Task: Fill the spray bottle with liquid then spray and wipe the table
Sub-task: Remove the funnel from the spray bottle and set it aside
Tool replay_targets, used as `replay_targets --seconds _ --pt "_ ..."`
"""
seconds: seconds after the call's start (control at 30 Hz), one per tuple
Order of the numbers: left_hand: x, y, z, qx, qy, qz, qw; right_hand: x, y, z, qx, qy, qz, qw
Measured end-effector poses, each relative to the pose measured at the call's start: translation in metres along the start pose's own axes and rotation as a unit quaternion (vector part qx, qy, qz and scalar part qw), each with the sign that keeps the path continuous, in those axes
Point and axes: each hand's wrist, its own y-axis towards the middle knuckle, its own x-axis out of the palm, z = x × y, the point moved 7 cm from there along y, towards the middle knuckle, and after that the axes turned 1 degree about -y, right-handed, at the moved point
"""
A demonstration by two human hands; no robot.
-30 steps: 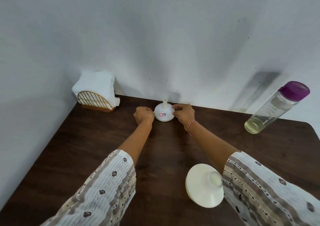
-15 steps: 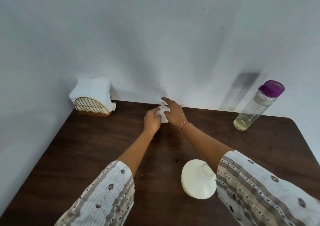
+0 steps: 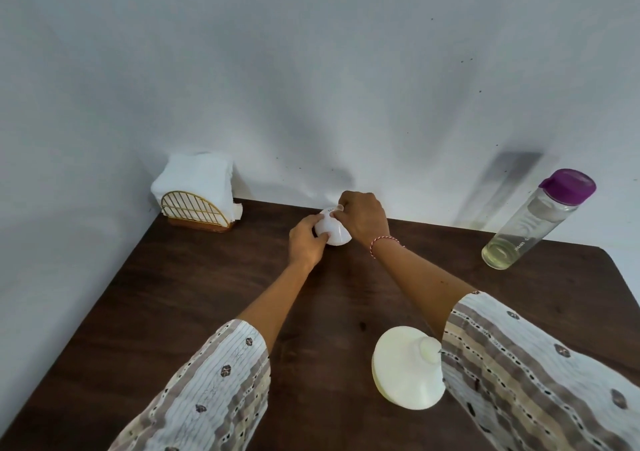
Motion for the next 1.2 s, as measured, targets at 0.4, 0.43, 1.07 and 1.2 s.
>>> replay_targets --seconds 0.4,0.43,1.07,1.2 --pt "0.001 0.004 -0.009 0.039 0.092 0.013 0.995 0.031 -0.008 0.031 -0.004 -0.011 -0.135 0.991" --pt "0.002 0.006 -0.010 0.034 0.092 0.010 0.995 0.032 -0.006 0.031 -0.002 -0.023 -0.123 0.992" --pt "-0.005 -0.082 0.059 0.303 0.334 0.032 0.892 -0.039 -0.073 0.022 -0.120 -0.302 -0.054 0.944" --pt "-0.012 -0.117 0.076 0.240 0.230 0.025 0.943 -0.084 -0.111 0.034 -0.063 -0.274 -0.015 0.960"
